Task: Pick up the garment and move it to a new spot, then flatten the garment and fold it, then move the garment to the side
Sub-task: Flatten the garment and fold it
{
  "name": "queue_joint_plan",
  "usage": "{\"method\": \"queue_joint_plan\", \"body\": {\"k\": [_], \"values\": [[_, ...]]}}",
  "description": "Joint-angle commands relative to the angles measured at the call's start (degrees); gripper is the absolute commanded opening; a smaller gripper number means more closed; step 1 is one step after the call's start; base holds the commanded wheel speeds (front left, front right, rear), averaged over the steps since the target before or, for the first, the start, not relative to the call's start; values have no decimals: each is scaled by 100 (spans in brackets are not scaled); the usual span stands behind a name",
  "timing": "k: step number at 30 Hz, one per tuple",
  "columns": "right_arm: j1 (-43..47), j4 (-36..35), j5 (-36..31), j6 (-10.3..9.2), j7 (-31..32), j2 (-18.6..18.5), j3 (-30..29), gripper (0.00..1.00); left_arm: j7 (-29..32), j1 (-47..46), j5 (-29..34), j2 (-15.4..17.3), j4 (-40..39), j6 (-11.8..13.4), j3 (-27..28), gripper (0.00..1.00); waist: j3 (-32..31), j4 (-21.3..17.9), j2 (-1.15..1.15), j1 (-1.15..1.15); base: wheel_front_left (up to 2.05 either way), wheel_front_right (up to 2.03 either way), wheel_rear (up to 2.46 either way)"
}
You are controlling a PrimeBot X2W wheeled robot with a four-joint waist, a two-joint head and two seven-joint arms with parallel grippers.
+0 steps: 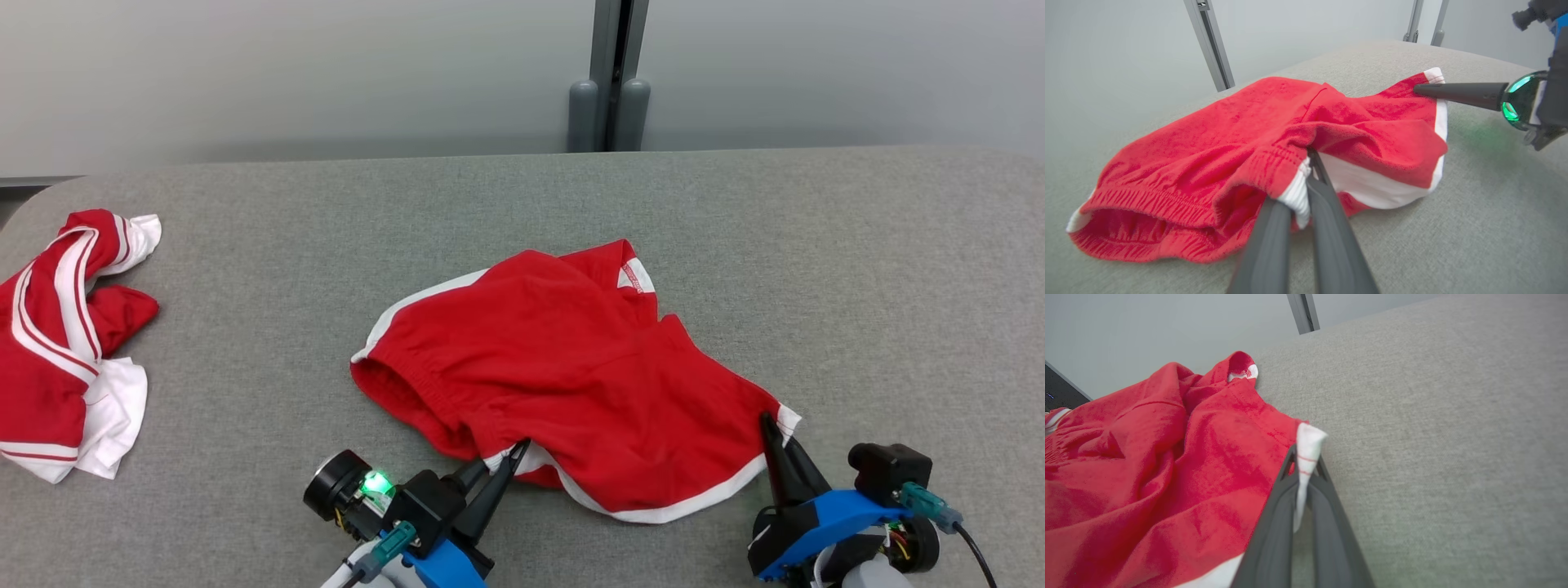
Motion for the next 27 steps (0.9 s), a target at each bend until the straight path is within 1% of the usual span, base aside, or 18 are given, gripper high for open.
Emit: {"method": "queue_joint_plan", "body": {"k": [1,5,6,8,11,14,16,18,21,23,25,27], "values": [[117,-284,42,1,-19,-6,120,0,-26,68,29,90,-318,51,98,0,-25,-32,0,0,0,0,0],[-19,-740,268,1,-19,-6,232,0,-26,-106,10,247,-814,105,329,0,12,-74,0,0,0,0,0],[-19,-740,268,1,-19,-6,232,0,-26,-106,10,247,-814,105,329,0,12,-74,0,0,0,0,0],[-252,-903,488,1,-19,-8,297,0,-27,-297,-54,302,-986,118,504,0,87,-94,0,0,0,0,0],[-707,-981,962,1,-18,-10,309,0,-28,-673,-139,358,-1117,95,716,0,229,-132,0,0,0,0,0],[-1419,-940,1309,1,-2,-8,361,0,10,-1267,-196,419,-1174,64,920,0,475,-167,0,0,0,0,0],[-1973,-818,1449,1,56,-5,410,0,62,-1761,-196,505,-1136,48,1047,0,692,-202,0,0,0,0,0],[-2638,-615,1674,1,75,-10,368,0,126,-2279,-265,524,-1054,17,1145,0,915,-231,0,0,0,0,0],[-3732,-137,2118,2,103,-3,260,0,262,-3135,-384,554,-963,-3,1280,0,1289,-275,0,0,0,0,0],[-4457,212,2265,2,80,1,242,0,281,-3689,-510,517,-828,-26,1360,0,1487,-272,0,0,0,0,0],[-5141,511,2281,1,46,-5,194,0,311,-4296,-476,513,-680,-40,1324,0,1694,-255,0,0,0,0,0],[-5739,799,2138,1,31,-5,157,0,325,-4851,-496,467,-440,-51,1255,0,1854,-239,0,0,0,0,0]]}}
